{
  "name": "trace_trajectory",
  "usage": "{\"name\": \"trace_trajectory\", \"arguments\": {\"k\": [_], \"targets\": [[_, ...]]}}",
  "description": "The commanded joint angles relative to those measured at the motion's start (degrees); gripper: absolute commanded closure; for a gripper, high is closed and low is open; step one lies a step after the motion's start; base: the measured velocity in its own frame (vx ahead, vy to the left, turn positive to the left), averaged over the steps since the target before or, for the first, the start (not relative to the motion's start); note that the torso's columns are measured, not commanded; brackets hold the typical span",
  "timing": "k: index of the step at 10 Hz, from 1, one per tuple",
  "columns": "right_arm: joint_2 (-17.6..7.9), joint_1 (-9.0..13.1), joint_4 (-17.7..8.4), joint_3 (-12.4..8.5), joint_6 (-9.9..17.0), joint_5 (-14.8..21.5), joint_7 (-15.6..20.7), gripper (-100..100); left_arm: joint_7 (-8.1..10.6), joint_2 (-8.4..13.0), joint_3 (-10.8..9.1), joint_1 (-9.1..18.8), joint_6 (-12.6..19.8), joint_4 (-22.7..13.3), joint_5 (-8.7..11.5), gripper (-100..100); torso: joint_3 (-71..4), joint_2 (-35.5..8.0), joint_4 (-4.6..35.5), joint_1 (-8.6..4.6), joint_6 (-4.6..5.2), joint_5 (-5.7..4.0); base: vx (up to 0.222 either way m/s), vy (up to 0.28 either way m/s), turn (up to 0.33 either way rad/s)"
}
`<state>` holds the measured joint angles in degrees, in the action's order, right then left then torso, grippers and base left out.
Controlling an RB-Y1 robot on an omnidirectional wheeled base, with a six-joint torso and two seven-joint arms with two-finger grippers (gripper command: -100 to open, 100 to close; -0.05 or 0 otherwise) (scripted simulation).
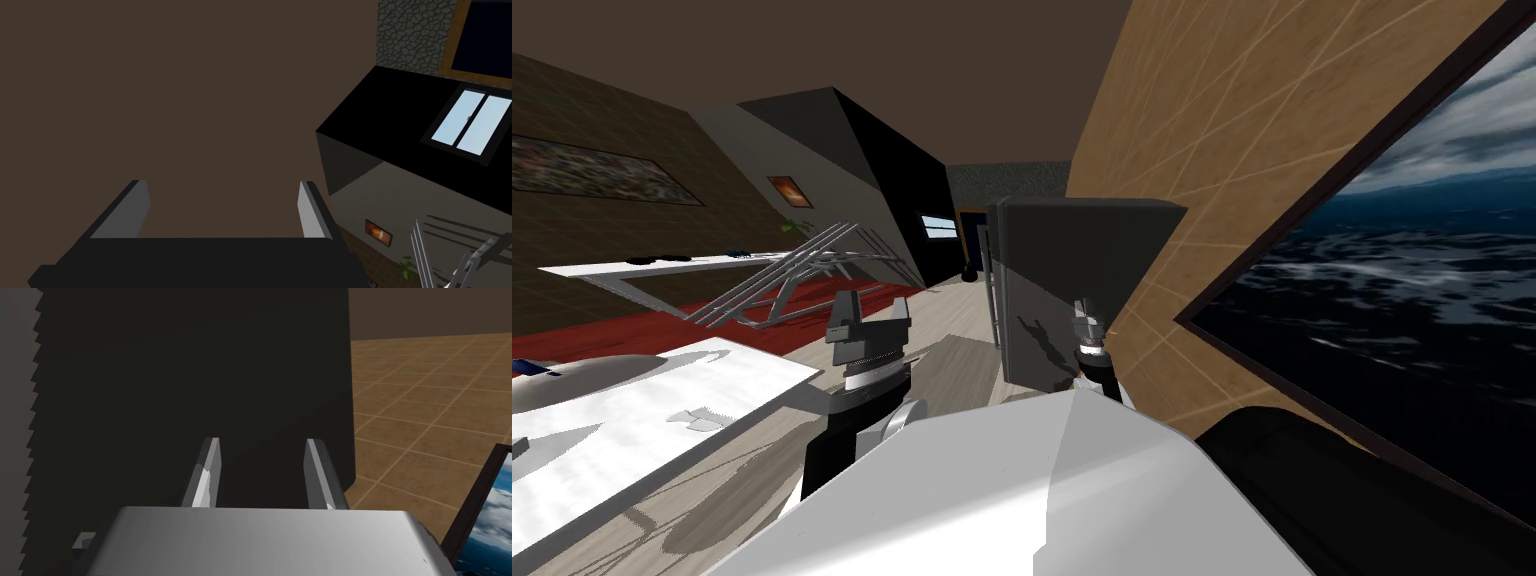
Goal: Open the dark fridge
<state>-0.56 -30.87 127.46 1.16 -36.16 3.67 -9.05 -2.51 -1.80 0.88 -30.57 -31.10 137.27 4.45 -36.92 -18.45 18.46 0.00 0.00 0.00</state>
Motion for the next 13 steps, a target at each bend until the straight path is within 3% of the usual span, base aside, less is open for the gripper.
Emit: {"name": "trace_trajectory", "arguments": {"k": [1,4,5,7,10,13], "targets": [[0.00,0.00,0.00,0.00,0.00,0.00,0.00,0,0.00,0.00,0.00,0.00,0.00,0.00,0.00,0,-8.44,-4.24,4.23,0.00,0.00,0.00,0.000,0.000,0.000],[0.00,0.00,0.00,0.00,0.00,0.00,0.00,0,0.00,0.00,0.00,0.00,0.00,0.00,0.00,0,-33.81,-16.93,16.92,0.00,0.00,0.00,0.000,0.000,0.000],[-1.86,-0.10,-0.35,-0.31,0.53,-1.02,-0.46,-100,0.00,0.00,0.00,0.00,0.00,0.00,0.00,0,-42.27,-21.16,21.14,0.00,0.00,0.00,0.009,0.018,0.004],[-4.44,-0.28,-1.20,-1.06,1.85,-3.47,-1.53,-100,0.00,0.00,0.00,-0.01,0.00,-0.02,0.00,0,-47.35,-23.61,23.59,0.09,0.00,0.03,0.013,0.041,0.004],[-7.68,-0.59,-3.30,-2.92,5.21,-8.81,-4.19,-100,0.00,-0.01,0.01,-0.01,0.00,-0.02,0.00,0,-47.68,-23.78,23.81,0.09,0.00,0.03,0.034,0.081,0.005],[-8.53,-0.68,-4.19,-3.71,6.67,-12.35,-5.32,-100,0.00,-0.01,0.01,-0.01,0.00,-0.02,0.00,0,-47.62,-23.87,23.84,-0.04,0.00,-0.01,0.024,0.065,0.002]]}}
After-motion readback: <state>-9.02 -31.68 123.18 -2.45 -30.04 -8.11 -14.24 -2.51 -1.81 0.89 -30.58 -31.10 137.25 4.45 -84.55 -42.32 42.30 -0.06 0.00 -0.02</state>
